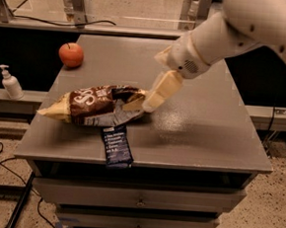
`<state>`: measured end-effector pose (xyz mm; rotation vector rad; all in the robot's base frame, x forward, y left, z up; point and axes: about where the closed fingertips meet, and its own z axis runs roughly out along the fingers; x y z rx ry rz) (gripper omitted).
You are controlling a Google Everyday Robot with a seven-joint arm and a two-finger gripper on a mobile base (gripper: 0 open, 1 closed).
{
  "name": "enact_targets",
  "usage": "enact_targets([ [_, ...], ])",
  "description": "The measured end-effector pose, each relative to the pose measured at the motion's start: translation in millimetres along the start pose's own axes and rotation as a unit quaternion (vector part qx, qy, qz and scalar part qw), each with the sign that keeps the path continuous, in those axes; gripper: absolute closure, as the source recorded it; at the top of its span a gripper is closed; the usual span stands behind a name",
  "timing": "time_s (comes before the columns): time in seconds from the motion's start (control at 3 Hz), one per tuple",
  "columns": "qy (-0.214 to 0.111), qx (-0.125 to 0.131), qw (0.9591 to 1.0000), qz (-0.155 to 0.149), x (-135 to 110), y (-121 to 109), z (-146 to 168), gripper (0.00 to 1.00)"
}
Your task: Move brown chip bag near rxbar blueberry
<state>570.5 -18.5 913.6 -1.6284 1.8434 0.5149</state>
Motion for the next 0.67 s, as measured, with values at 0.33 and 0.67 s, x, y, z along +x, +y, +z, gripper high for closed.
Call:
enact_targets([
  [0.33,0.007,0.059,0.9979,0.027,40.7,-34.8,-92.0,0.00],
  [0.67,-0.001,0.085,0.9962,0.019,29.3,-45.5,-117.6,0.00],
])
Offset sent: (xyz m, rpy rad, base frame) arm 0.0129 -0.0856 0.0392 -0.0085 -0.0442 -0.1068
